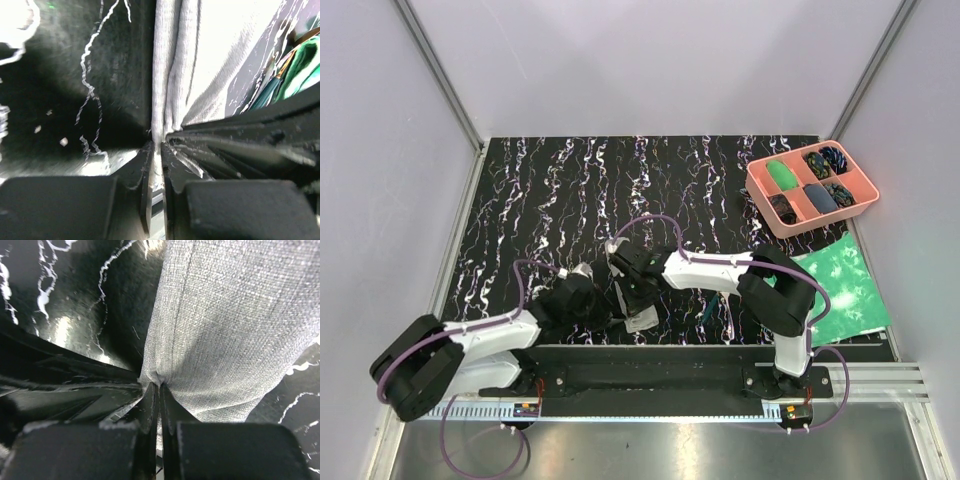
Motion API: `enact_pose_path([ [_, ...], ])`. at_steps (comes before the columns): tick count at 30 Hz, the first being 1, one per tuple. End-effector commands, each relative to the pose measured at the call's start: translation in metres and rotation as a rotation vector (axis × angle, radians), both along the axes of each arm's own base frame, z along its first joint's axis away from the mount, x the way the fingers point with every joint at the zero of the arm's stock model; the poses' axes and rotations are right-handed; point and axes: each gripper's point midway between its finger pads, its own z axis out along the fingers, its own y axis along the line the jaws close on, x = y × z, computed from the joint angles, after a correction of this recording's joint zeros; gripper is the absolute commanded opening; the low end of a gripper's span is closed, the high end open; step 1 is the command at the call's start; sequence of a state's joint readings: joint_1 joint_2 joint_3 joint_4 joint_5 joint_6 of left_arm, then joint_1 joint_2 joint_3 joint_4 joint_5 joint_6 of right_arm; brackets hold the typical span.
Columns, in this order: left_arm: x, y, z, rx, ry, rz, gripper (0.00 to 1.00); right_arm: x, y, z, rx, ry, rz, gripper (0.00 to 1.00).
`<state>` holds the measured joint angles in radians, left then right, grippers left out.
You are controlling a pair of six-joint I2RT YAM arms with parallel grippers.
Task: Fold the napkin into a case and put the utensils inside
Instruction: Stuff the top corner of the smaller-rectangle-folded napkin into the folded napkin.
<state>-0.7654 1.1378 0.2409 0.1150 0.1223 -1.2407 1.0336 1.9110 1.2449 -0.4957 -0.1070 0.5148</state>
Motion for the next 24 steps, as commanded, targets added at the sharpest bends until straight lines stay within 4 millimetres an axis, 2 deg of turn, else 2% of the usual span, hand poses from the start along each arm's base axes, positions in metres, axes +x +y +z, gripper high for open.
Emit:
enact_pose_path([
  [1, 0.031, 0.015, 0.030, 0.044, -0.119, 0.042, 0.20, 0.003, -0.006, -0.016, -0.008, -0.013, -0.016, 0.00],
  [3, 0.046, 0.017, 0.050, 0.044, -0.167, 0.036, 0.22, 0.003, -0.007, -0.014, -0.004, -0.014, -0.017, 0.00],
  [4, 0.058, 0.024, 0.056, 0.045, -0.177, 0.065, 0.22, 0.003, -0.008, -0.014, -0.004, -0.013, -0.019, 0.00],
  [6, 0.071, 0.021, 0.071, 0.024, -0.211, 0.057, 0.22, 0.003, -0.008, -0.012, 0.001, -0.017, -0.020, 0.00],
  [8, 0.080, 0.019, 0.072, -0.003, -0.193, 0.047, 0.22, 0.003, -0.008, -0.012, 0.007, -0.015, -0.020, 0.02],
  [9, 0.087, 0.015, 0.079, -0.018, -0.206, 0.045, 0.22, 0.004, -0.008, -0.012, 0.009, -0.015, -0.021, 0.02],
  [10, 0.090, 0.014, 0.069, 0.000, -0.177, 0.040, 0.21, 0.004, -0.008, -0.012, 0.009, -0.014, -0.024, 0.02],
  [12, 0.097, 0.007, 0.070, -0.016, -0.182, 0.028, 0.20, 0.003, -0.008, -0.011, 0.016, -0.014, -0.026, 0.02],
  [13, 0.097, 0.004, 0.061, -0.018, -0.161, 0.021, 0.19, 0.004, -0.009, -0.011, 0.016, -0.014, -0.029, 0.03],
  [18, 0.100, -0.005, 0.045, -0.046, -0.125, 0.006, 0.18, 0.005, -0.006, -0.001, 0.039, -0.026, -0.033, 0.07],
  [21, 0.099, -0.004, 0.029, -0.021, -0.093, 0.006, 0.16, 0.006, -0.004, 0.006, 0.051, -0.032, -0.035, 0.11],
  [24, 0.099, 0.006, 0.010, 0.046, -0.075, 0.024, 0.13, 0.009, -0.003, 0.017, 0.059, -0.043, -0.035, 0.17],
])
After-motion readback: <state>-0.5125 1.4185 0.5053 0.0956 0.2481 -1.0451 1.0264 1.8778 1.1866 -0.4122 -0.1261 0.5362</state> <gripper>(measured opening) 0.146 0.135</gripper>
